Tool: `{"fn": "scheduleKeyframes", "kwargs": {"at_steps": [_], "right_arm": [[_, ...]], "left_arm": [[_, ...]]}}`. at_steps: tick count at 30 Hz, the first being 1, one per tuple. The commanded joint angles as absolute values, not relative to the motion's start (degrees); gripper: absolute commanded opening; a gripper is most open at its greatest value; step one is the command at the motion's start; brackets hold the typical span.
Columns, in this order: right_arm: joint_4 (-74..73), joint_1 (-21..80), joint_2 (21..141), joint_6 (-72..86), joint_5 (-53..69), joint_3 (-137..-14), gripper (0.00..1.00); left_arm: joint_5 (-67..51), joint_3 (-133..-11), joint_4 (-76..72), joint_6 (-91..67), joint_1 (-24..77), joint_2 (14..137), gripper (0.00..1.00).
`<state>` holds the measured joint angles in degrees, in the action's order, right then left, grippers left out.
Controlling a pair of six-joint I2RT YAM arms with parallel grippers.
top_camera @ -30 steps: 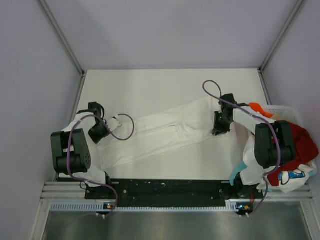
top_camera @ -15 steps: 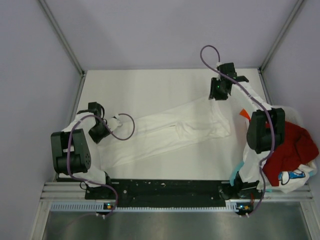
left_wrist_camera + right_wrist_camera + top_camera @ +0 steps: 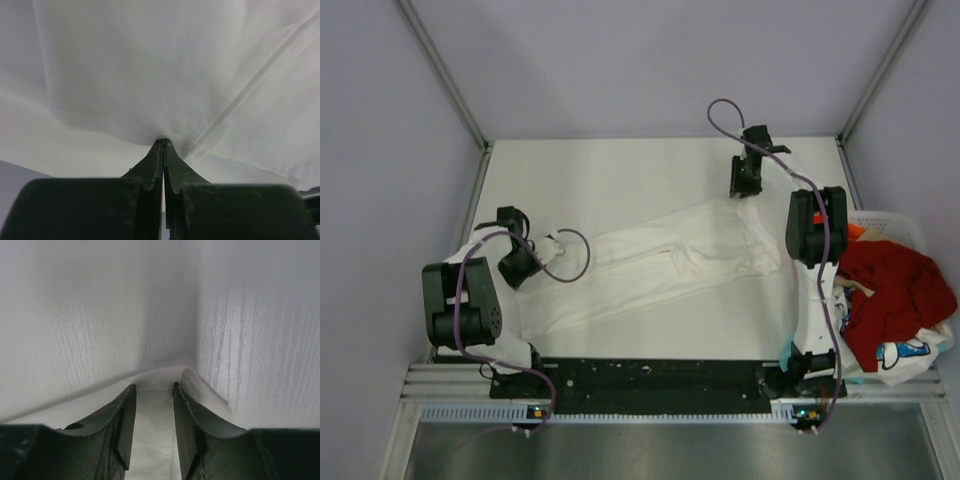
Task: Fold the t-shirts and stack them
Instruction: Rotate the tshirt 70 degrees
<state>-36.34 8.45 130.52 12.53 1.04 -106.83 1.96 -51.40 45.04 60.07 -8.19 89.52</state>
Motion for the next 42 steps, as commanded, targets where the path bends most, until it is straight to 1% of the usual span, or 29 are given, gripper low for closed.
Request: {"fn": "scheduleKeyframes", "kwargs": {"at_steps": [1, 2, 4, 5, 10, 14, 15, 17, 19, 20, 22, 26, 28, 29, 30, 32, 33, 36, 38, 40, 42], "right_arm": [[-36.3, 8.09, 132.27, 12.74, 1.14, -108.63, 0.28], [-37.08, 8.0, 133.32, 12.74, 2.01, -110.02, 0.21], [-37.09, 7.56, 134.38, 13.27, 2.37, -112.4, 0.03], [-37.09, 7.38, 134.91, 13.79, 2.02, -114.07, 0.0], [-36.91, 4.93, 140.09, 17.39, 8.07, -124.35, 0.0], [-35.86, 4.48, 141.94, 18.02, 11.33, -127.35, 0.0], [-35.42, 4.4, 141.86, 17.76, 12.29, -127.7, 0.07], [-35.59, 4.39, 140.81, 16.62, 13.62, -128.32, 0.32], [-36.03, 4.4, 137.39, 15.74, 13.36, -126.92, 0.48], [-36.04, 4.48, 134.5, 15.56, 12.14, -125.17, 0.51], [-36.04, 4.57, 128.35, 15.12, 9.07, -120.52, 0.55], [-35.95, 7.02, 115.69, 14.06, 0.28, -107.0, 0.54], [-35.77, 8.96, 110.94, 14.59, -3.24, -99.27, 0.5], [-35.77, 10.01, 109.26, 15.02, -3.51, -96.36, 0.45], [-35.77, 10.37, 108.03, 15.99, -3.6, -92.06, 0.33], [-35.68, 10.55, 106.18, 17.83, -1.59, -86.07, 0.05], [-35.6, 10.63, 105.65, 18.36, -0.62, -83.26, 0.0], [-35.25, 10.46, 105.29, 18.81, -0.18, -77.01, 0.0], [-35.16, 10.11, 106.34, 18.81, -1.75, -74.45, 0.0], [-35.07, 8.62, 108.71, 18.98, -1.32, -74.44, 0.0], [-35.33, 7.04, 111.7, 18.9, -1.05, -76.63, 0.0]], "left_arm": [[1.14, -50.89, 45.09, 60.82, -8.17, 88.42, 0.0], [1.23, -51.06, 45.17, 60.91, -8.17, 88.5, 0.0], [1.41, -51.24, 45.52, 60.65, -8.17, 88.59, 0.0], [1.41, -51.41, 45.53, 60.64, -8.09, 88.59, 0.0], [1.76, -50.72, 45.88, 60.64, -8.09, 87.54, 0.0], [1.41, -50.28, 45.97, 60.21, -8.17, 87.01, 0.0], [1.41, -50.27, 46.14, 60.03, -8.26, 87.1, 0.0], [1.41, -50.27, 46.58, 59.77, -8.17, 87.1, 0.0], [1.58, -50.27, 47.28, 59.68, -8.09, 87.01, 0.0], [1.67, -50.27, 47.37, 59.59, -8.09, 86.92, 0.0], [1.5, -50.19, 47.64, 59.59, -8.17, 86.84, 0.0], [1.84, -50.27, 47.81, 59.41, -8.17, 87.1, 0.0], [2.11, -50.45, 47.72, 59.24, -8.09, 87.36, 0.0], [2.2, -50.54, 47.81, 59.24, -8.17, 87.45, 0.0], [2.37, -50.71, 47.9, 59.15, -8.26, 87.63, 0.01], [2.72, -50.98, 47.9, 58.98, -8.17, 87.71, 0.02], [2.99, -51.15, 48.25, 59.06, -8.17, 87.63, 0.03], [3.43, -51.85, 49.65, 58.98, -8.17, 87.28, 0.1], [2.73, -53.52, 51.93, 58.54, -8.17, 86.84, 0.18], [0.37, -56.5, 55.0, 57.84, -8.17, 86.22, 0.25], [-4.64, -60.27, 58.52, 57.13, -8.17, 85.7, 0.31]]}}
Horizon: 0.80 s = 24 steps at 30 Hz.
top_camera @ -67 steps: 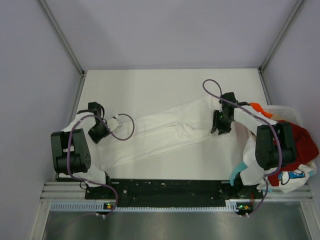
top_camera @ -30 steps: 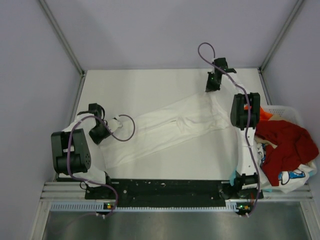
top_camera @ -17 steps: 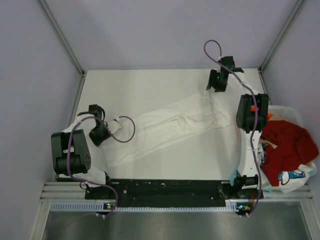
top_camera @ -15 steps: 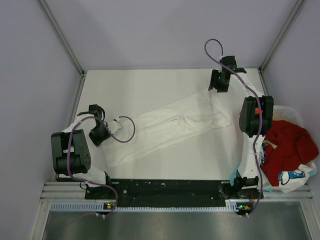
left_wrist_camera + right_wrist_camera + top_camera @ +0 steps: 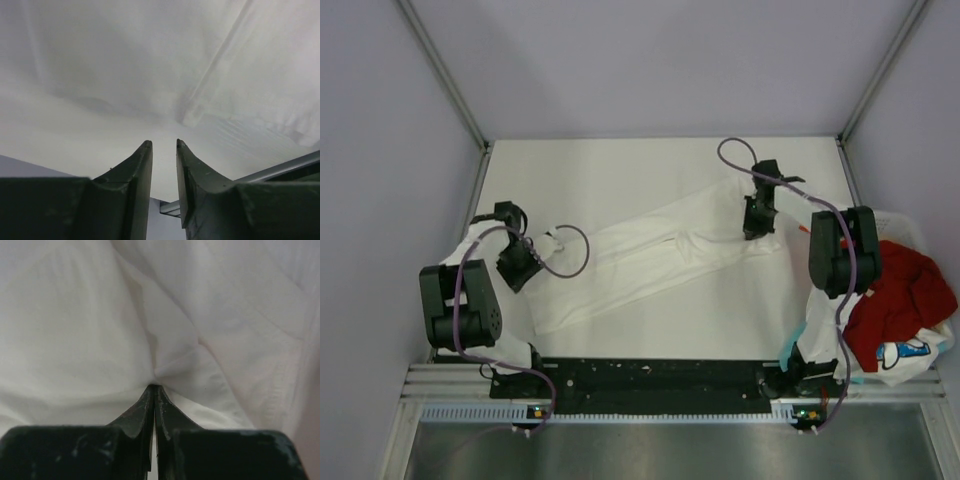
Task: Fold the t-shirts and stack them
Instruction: Rotate the tshirt 70 degrees
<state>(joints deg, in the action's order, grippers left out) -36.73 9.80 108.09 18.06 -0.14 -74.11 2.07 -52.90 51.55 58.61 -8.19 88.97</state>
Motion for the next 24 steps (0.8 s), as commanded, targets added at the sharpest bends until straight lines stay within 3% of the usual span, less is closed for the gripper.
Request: {"fn": "scheduleKeyframes", "kwargs": {"at_steps": [1, 6, 10, 12, 14, 17, 20, 24], "right_arm": [[-35.68, 6.42, 113.1, 18.81, -0.88, -78.12, 0.0], [-40.24, 5.98, 123.45, 17.05, -1.05, -92.94, 0.0], [-50.08, 5.01, 141.2, 17.66, 4.99, -122.61, 0.0], [-51.16, 4.84, 149.73, 18.28, 16.71, -142.48, 0.0], [-46.09, 3.87, 154.41, 22.3, 27.64, -150.53, 0.0], [-36.49, 2.9, 149.08, 26.1, 28.05, -145.39, 0.0], [-35.51, 2.9, 141.53, 22.6, 24.09, -140.29, 0.09], [-35.68, 2.64, 131.95, 19.51, 20.49, -129.32, 0.14]], "left_arm": [[-7.44, -62.12, 60.54, 56.87, -8.17, 85.52, 0.34], [-18.44, -69.6, 64.34, 55.11, -8.17, 85.25, 0.41], [-19.6, -70.4, 57.85, 50.55, -7.91, 88.58, 0.42], [-16.63, -70.23, 54.33, 47.92, -6.77, 91.65, 0.42], [-14.25, -69.7, 51.43, 46.32, -4.76, 94.12, 0.42], [-13.45, -67.86, 47.82, 44.57, -0.63, 96.15, 0.41], [-13.53, -65.31, 45.8, 44.03, 4.99, 96.94, 0.41], [-12.75, -60.92, 43.95, 45.17, 8.61, 97.12, 0.41]]}}
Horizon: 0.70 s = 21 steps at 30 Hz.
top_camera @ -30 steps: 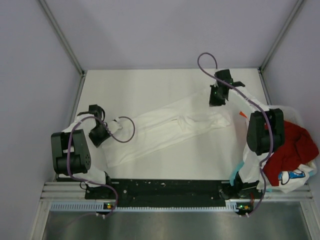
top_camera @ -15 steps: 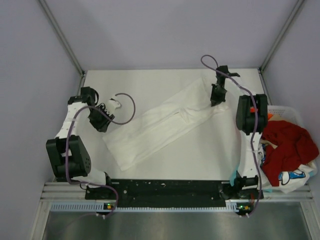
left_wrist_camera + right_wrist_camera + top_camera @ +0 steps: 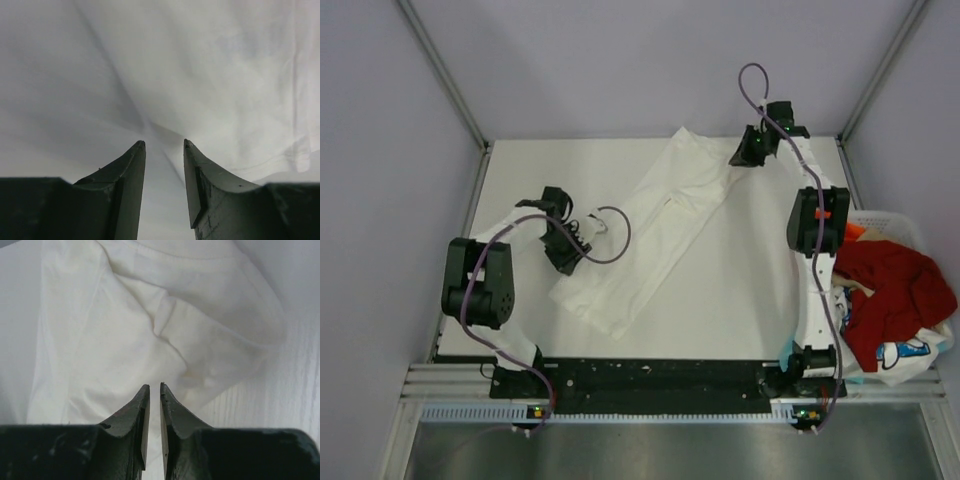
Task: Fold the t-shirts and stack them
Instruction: Rotate the tshirt 70 degrees
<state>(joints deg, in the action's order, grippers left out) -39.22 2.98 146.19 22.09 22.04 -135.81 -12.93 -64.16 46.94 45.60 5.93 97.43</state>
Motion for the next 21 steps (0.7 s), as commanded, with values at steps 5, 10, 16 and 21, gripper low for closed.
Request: {"fn": "scheduleKeyframes", "kwargs": {"at_steps": [5, 10, 16, 21], "right_arm": [[-35.68, 2.72, 126.74, 20.82, 19.33, -115.51, 0.15], [-34.81, 2.9, 133.75, 23.9, 27.23, -115.82, 0.16], [-34.98, 2.9, 147.11, 32.59, 28.83, -131.1, 0.16], [-23.59, 2.9, 153.1, 42.17, 31.28, -136.67, 0.16]], "left_arm": [[-12.92, -58.54, 46.49, 47.1, 8.79, 98.7, 0.41], [-15.54, -54.41, 49.29, 50.09, 10.46, 99.05, 0.4], [-25.64, -53.18, 55.01, 52.55, 15.1, 97.39, 0.41], [-32.95, -53.17, 55.64, 52.48, 25.38, 93.79, 0.41]]}}
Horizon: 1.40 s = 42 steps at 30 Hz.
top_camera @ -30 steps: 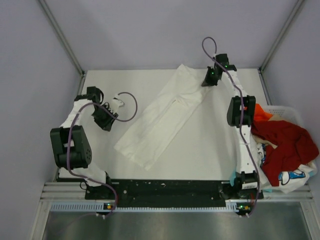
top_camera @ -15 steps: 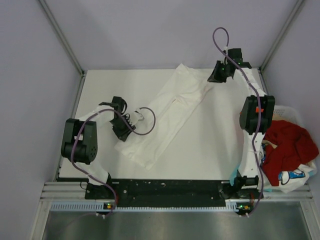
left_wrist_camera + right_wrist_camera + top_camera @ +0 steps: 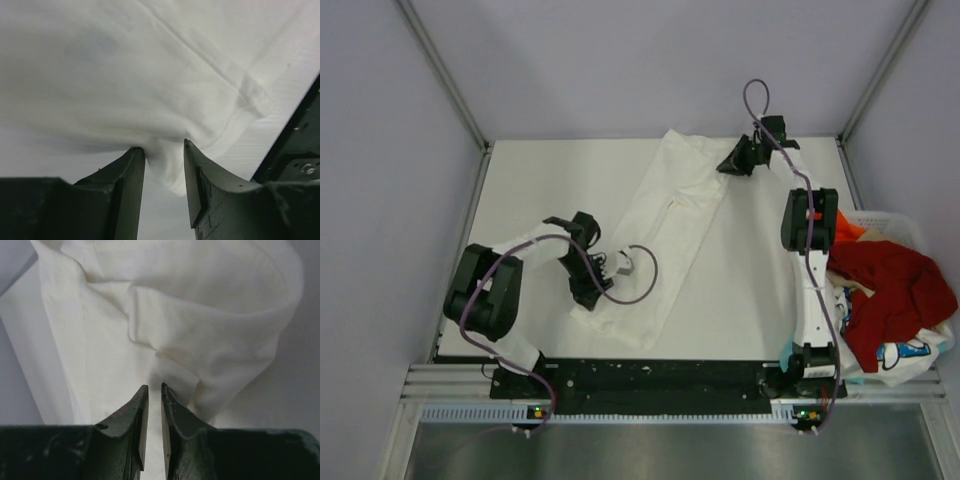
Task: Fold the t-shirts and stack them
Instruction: Rotate the tshirt 70 degrees, then grab the bottom of the folded rectangular tshirt with both arms
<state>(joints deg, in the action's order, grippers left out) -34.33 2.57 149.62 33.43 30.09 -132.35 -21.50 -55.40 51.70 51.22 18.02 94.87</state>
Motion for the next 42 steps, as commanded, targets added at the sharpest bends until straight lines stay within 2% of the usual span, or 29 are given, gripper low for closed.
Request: {"fn": "scheduleKeyframes", "kwargs": {"at_steps": [1, 3, 5, 8, 11, 13, 15, 19, 24, 28, 32, 36, 39, 42], "right_arm": [[-21.21, 2.9, 153.45, 44.36, 31.64, -137.28, 0.17], [-19.87, 2.99, 153.11, 44.83, 31.2, -139.47, 0.22], [-20.04, 2.9, 149.87, 41.68, 31.55, -139.57, 0.31], [-20.13, 2.99, 139.17, 32.46, 31.38, -132.66, 0.45], [-18.82, 3.34, 126.34, 22.36, 32.6, -120.45, 0.54], [-15.23, 4.65, 116.76, 17.6, 34.36, -106.69, 0.61], [-11.44, 8.15, 106.14, 10.41, 36.38, -94.29, 0.73], [-13.08, 17.2, 87.15, -13.47, 41.2, -73.62, 0.74], [-18.27, 31.17, 68.58, -42.84, 42.89, -49.96, 0.81], [-23.37, 36.9, 60.84, -46.58, 44.65, -41.32, 0.78], [-23.73, 50.06, 59.85, -50.78, 30.7, -36.13, 0.75], [-25.23, 59.93, 65.03, -53.0, 23.91, -34.89, 0.76], [-19.89, 62.49, 66.18, -51.77, 23.29, -32.7, 0.75], [-14.34, 64.24, 69.77, -50.19, 22.41, -32.34, 0.75]], "left_arm": [[-34.0, -54.13, 55.9, 52.38, 26.53, 93.17, 0.42], [-36.55, -56.68, 57.65, 52.38, 27.07, 91.85, 0.42], [-37.44, -58.88, 59.58, 52.38, 27.16, 89.75, 0.45], [-35.61, -60.29, 60.38, 52.56, 26.98, 85.27, 0.49], [-32.27, -61.08, 60.56, 52.56, 26.98, 83.67, 0.53], [-30.68, -60.04, 59.42, 53.78, 27.24, 83.23, 0.64], [-29.62, -58.46, 57.93, 56.24, 27.77, 82.8, 0.67], [-30.41, -53.89, 56.26, 61.16, 28.91, 80.25, 0.68], [-31.46, -45.28, 52.39, 67.84, 31.19, 75.68, 0.68], [-30.68, -40.35, 47.91, 68.03, 32.25, 74.44, 0.68], [-28.57, -37.97, 44.66, 67.94, 32.87, 75.49, 0.68], [-25.94, -38.23, 45.0, 67.15, 34.19, 79.09, 0.66], [-23.91, -38.32, 44.91, 65.92, 34.72, 81.82, 0.61], [-23.2, -38.67, 45.18, 64.69, 35.24, 82.97, 0.47]]}}
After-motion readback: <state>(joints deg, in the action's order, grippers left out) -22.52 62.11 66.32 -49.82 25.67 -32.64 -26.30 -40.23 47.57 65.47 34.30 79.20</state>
